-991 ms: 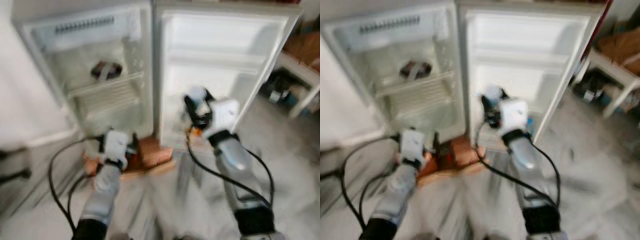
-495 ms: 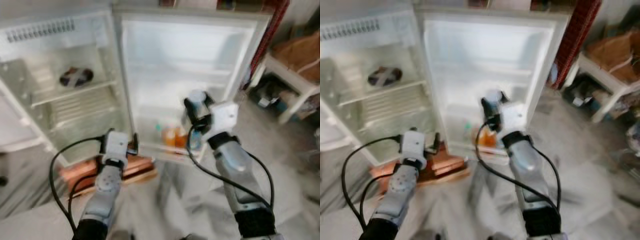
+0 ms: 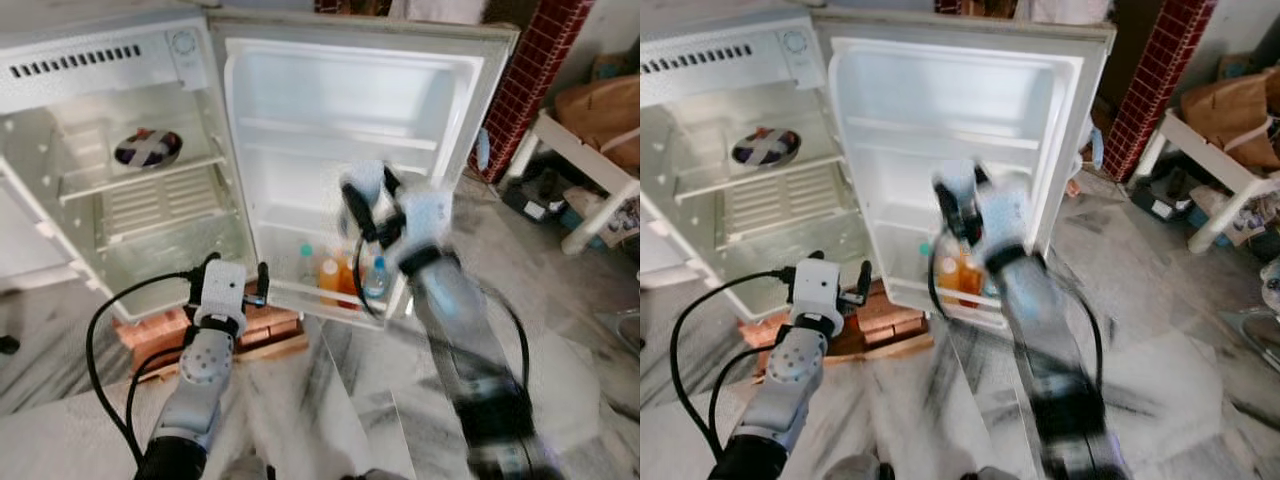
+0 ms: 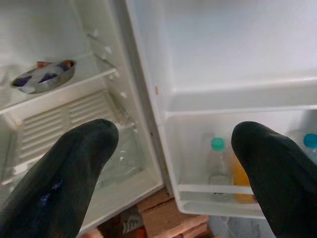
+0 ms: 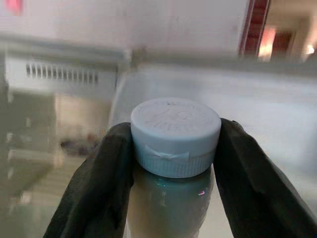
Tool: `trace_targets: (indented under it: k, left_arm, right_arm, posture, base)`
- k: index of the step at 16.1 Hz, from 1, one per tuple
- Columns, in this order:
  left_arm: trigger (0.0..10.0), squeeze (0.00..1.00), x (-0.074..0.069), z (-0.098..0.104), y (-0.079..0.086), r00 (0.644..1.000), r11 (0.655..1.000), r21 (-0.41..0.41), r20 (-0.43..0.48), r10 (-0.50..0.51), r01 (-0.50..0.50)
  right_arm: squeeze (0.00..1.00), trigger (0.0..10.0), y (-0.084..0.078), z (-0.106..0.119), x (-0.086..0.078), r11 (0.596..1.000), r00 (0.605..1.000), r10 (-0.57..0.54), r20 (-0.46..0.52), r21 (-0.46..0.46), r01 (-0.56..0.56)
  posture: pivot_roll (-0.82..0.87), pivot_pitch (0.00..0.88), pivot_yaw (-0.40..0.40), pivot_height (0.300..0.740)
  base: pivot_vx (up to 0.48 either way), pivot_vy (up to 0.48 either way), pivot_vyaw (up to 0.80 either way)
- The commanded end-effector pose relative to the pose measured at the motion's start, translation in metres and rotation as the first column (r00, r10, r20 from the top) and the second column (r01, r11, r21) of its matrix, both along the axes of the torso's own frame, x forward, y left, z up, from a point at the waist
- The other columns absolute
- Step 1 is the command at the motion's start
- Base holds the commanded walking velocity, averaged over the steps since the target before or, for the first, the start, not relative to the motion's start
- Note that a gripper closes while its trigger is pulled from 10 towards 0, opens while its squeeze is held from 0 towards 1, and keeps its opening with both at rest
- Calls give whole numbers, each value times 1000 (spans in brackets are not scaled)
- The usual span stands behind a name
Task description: Restocking fridge
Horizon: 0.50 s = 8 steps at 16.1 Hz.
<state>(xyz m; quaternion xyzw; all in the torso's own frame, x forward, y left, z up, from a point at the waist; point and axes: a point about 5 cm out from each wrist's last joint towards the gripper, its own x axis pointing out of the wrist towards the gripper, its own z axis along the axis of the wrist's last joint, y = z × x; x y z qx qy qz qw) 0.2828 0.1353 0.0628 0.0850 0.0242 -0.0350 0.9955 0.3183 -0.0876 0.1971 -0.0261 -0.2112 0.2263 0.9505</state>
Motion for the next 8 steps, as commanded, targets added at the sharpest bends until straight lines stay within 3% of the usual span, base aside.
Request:
trace_targets:
  k: [1, 5, 7, 8]
  left_arm:
    - [10000, 0, 1, 0, 0, 1000, 1000, 0, -3, 0, 0]
    - [10000, 0, 0, -1, -1, 1000, 1000, 1, -6, -1, 1]
    - [10000, 0, -1, 0, 1, 1000, 1000, -3, 11, 10, -10]
    - [10000, 0, -1, 6, 2, 999, 1000, -17, 43, 23, -22]
  right_arm:
    - [0, 10000, -5, 20, 11, 999, 996, -43, 72, 32, 40]
    - [0, 10000, -15, 72, 45, 987, 962, -159, 221, 12, 161]
    - [0, 10000, -22, 79, 56, 974, 947, -216, 239, -17, 226]
    - [0, 10000, -34, 77, 65, 951, 930, -287, 230, -52, 306]
  posture:
    - [96, 54, -6, 740]
    - [110, 57, -12, 740]
    - [118, 57, -19, 740]
    - [125, 59, -22, 740]
  base:
    - [0, 0, 0]
    - [0, 0, 0]
    - [0, 0, 0]
    - [0, 0, 0]
